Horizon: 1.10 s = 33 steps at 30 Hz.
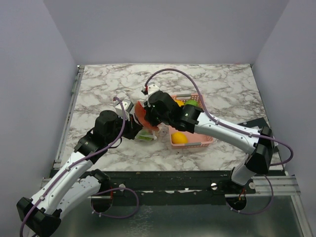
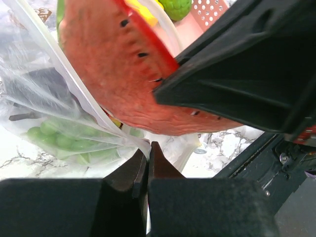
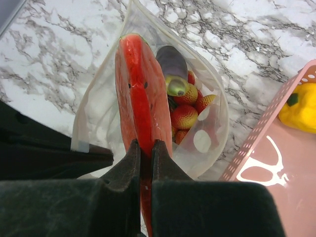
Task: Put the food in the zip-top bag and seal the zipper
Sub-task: Place the fake fruit in the zipper food storage bag.
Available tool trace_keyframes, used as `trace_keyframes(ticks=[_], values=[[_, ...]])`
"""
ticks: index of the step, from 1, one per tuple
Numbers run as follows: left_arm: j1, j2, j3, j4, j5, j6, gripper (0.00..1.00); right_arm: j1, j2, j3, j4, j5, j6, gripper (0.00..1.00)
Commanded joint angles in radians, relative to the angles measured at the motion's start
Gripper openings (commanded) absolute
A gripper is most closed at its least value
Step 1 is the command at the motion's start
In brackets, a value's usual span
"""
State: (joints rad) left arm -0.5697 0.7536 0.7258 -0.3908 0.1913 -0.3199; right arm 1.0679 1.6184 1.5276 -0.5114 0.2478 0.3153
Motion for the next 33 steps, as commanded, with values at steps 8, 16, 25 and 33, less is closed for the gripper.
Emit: trace_keyframes(ticks=[8,16,25,33], values=[[-0.003,-0.016,0.006,0.011,0.001,0.010,0.00,0.006,0.164,0.082,0.009,-0.009,-0.004,0.01],[-0.003,-0.016,0.006,0.010,0.005,0.009,0.00,0.006,0.269,0.106,0.020,0.046,0.034,0.01],[-0.004,-0.024,0.006,0.011,0.003,0.010,0.00,0.004,0.368,0.176,-0.054,0.133,0.072,0.08],[-0.004,-0.020,0.006,0.011,-0.006,0.009,0.00,0.004,0.269,0.117,-0.002,0.120,0.083,0.35]])
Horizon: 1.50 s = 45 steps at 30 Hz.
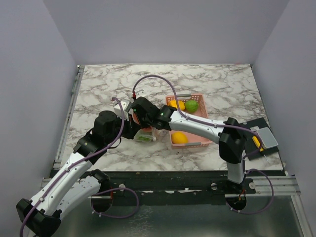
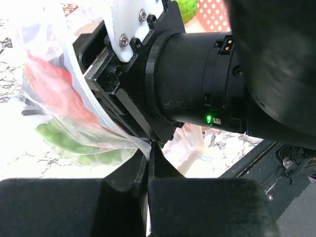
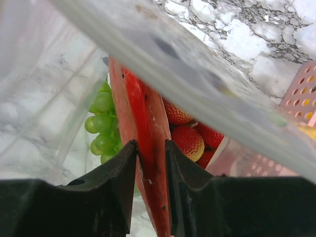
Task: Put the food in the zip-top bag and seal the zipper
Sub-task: Place the fake fruit in the zipper food storage bag, then pick up the fake fruit from the bin.
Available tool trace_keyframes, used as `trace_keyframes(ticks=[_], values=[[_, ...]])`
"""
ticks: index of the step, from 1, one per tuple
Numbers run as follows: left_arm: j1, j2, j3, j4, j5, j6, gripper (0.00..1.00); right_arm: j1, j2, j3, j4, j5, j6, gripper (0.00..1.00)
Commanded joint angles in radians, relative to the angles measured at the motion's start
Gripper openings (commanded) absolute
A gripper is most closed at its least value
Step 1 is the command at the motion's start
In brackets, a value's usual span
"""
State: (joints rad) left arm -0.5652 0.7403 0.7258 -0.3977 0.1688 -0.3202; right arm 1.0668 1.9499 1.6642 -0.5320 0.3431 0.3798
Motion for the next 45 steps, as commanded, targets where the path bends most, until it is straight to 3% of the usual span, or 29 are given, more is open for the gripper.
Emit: trace_keyframes(ticks=[1,11,23,31,41,45], values=[[-0.009,-0.007,0.006,0.017,0.017,0.009,0.00,0.005,-0.076,-0.021,0.017,0.023,0.019,0.38],[-0.009,-0.007,0.006,0.016,0.009,0.010,0.00,0.005,-0.253,-0.067,-0.007,0.025,0.049,0.58],[-0.009,-0.004,0.006,0.017,0.013,0.010,0.00,0.004,-0.491,-0.229,-0.091,0.147,0.101,0.74],[-0.008,-0.001,0.006,0.018,0.013,0.010,0.00,-0.029,-0.604,-0.407,-0.190,0.203,0.184,0.78],[-0.009,0.002,0.006,0.016,0.008,0.009,0.00,-0.077,-0.646,-0.572,-0.182,0.166,0.296,0.96],[-0.008,0.002,0.006,0.017,0.006,0.010,0.00,-0.105,-0.613,-0.601,-0.173,0.147,0.350,0.98]])
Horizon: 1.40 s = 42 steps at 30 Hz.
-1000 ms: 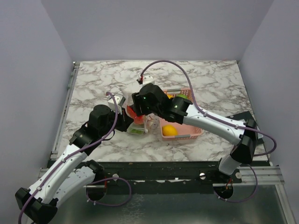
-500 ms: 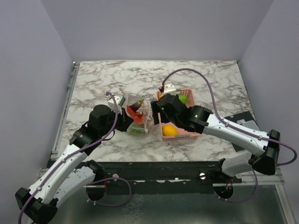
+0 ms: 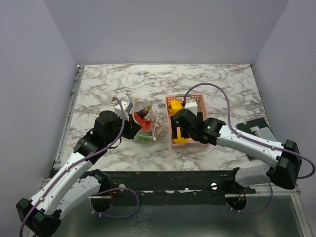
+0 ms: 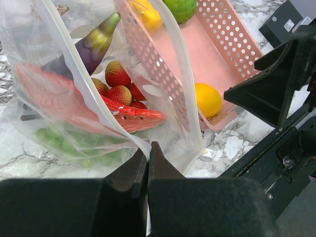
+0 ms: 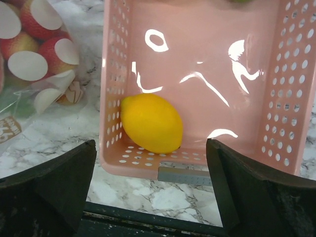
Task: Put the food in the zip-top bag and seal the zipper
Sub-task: Pick up the fake fruit from the bin.
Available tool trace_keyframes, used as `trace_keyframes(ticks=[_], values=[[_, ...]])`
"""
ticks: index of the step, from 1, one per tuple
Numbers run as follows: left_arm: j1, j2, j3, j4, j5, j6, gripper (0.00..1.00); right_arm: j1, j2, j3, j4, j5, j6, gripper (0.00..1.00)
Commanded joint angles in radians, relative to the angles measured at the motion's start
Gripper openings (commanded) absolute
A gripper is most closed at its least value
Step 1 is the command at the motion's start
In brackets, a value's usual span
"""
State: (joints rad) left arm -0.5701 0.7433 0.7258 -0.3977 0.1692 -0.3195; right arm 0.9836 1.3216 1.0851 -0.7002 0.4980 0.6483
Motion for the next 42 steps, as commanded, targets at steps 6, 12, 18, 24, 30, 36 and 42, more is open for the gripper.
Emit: trace_keyframes(ticks=[6,12,18,24,30,36,42], values=[[-0.004,-0.002,0.005,0.016,0.005,0.008,0.00,-0.049,0.070,-0.053,0.032,-0.044,0.124,0.99],[-0.003,-0.004,0.005,0.016,0.007,0.008,0.00,-0.092,0.097,-0.095,0.108,-0.126,0.122,0.99],[-0.003,-0.007,0.005,0.017,0.006,0.007,0.00,-0.109,0.126,-0.130,0.175,-0.216,0.109,1.00],[-0.003,-0.007,0.005,0.017,0.007,0.010,0.00,-0.122,0.168,-0.161,0.210,-0.236,0.120,1.00],[-0.003,-0.007,0.004,0.016,0.006,0.009,0.00,-0.136,0.184,-0.180,0.233,-0.241,0.124,0.91],[-0.004,-0.009,0.004,0.016,0.006,0.008,0.00,-0.143,0.169,-0.188,0.227,-0.212,0.122,0.70],[-0.003,-0.008,0.005,0.017,0.007,0.009,0.00,-0.143,0.132,-0.183,0.201,-0.188,0.118,0.44]])
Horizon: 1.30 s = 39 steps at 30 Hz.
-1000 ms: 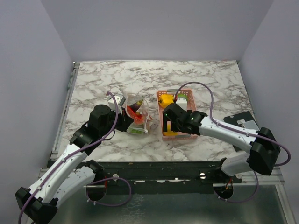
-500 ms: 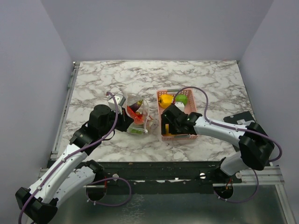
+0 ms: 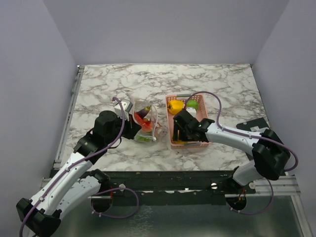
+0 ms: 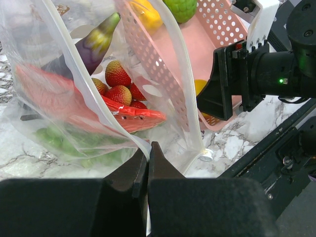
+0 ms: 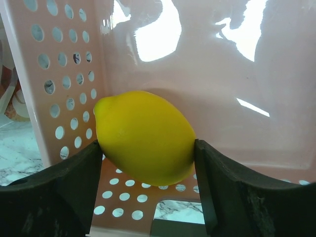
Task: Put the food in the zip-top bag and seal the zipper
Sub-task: Pick up the fake fruit from the bin, then place the fake fruit in the zipper food storage bag.
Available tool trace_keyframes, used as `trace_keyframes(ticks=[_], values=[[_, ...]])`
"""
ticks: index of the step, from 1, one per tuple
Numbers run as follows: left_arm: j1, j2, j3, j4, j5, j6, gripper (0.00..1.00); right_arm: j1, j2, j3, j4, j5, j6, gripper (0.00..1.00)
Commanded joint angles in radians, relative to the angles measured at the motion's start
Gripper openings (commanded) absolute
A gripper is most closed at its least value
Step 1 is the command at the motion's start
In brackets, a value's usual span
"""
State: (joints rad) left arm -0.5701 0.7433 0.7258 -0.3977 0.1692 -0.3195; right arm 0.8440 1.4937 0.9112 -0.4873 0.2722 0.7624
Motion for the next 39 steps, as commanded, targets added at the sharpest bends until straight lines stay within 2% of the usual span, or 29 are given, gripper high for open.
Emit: trace_keyframes(ticks=[1,5,17,23,32,39], values=[[-0.003,-0.006,0.004,0.016,0.007,0.009,0.00,-0.003,-0.049,-0.006,-0.020,0.044,0.005,0.42],[-0.003,-0.004,0.005,0.016,0.009,0.009,0.00,-0.003,-0.108,0.001,-0.039,0.079,0.010,0.37],[-0.003,-0.002,0.004,0.018,0.009,0.009,0.00,-0.003,-0.239,0.074,-0.055,0.121,-0.090,0.32],[-0.004,-0.004,0.005,0.017,0.011,0.008,0.00,-0.002,-0.292,0.124,0.003,0.013,-0.183,0.28],[-0.004,-0.012,0.006,0.017,0.007,0.009,0.00,0.039,-0.293,0.235,0.061,-0.121,-0.241,0.28],[-0.003,-0.010,0.005,0.017,0.008,0.009,0.00,0.089,-0.252,0.327,0.110,-0.150,-0.241,0.27]])
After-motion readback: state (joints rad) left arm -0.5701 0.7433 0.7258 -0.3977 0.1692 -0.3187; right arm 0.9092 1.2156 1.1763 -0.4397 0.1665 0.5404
